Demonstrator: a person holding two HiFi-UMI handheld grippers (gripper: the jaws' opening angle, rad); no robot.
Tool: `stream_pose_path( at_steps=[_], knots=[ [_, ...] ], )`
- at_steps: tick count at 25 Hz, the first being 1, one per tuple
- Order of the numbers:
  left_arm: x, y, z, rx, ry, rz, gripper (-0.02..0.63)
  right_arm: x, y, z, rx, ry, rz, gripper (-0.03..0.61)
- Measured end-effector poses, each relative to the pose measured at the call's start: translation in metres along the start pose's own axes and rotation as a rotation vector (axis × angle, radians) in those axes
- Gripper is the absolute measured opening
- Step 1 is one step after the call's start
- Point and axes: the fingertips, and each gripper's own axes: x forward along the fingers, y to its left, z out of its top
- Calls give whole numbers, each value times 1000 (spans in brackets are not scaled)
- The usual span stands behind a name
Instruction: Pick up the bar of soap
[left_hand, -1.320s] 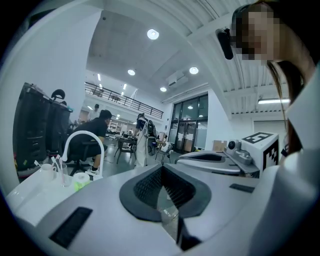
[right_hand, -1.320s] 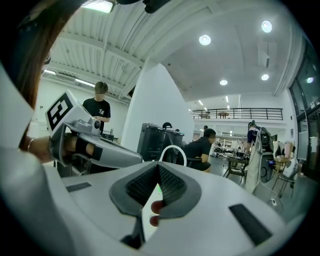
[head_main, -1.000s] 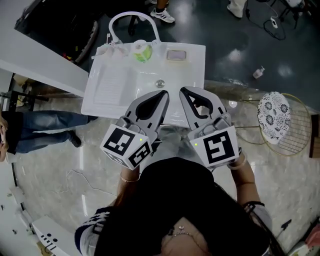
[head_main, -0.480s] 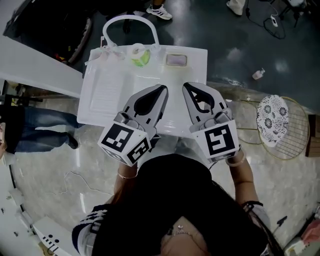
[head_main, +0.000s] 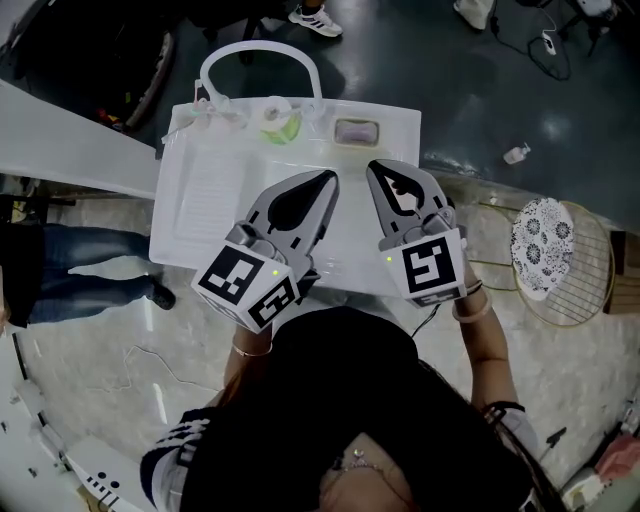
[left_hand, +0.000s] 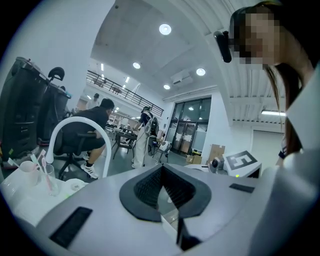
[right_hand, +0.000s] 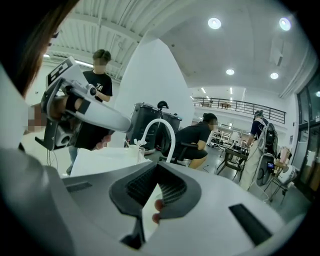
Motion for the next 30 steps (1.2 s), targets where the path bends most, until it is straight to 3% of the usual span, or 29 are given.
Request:
stream_pose_path(
  at_steps=[30],
  knots=[
    [21,90,-10,-87,36,43,6,117,-22,-101,-118,285,94,9]
  ],
)
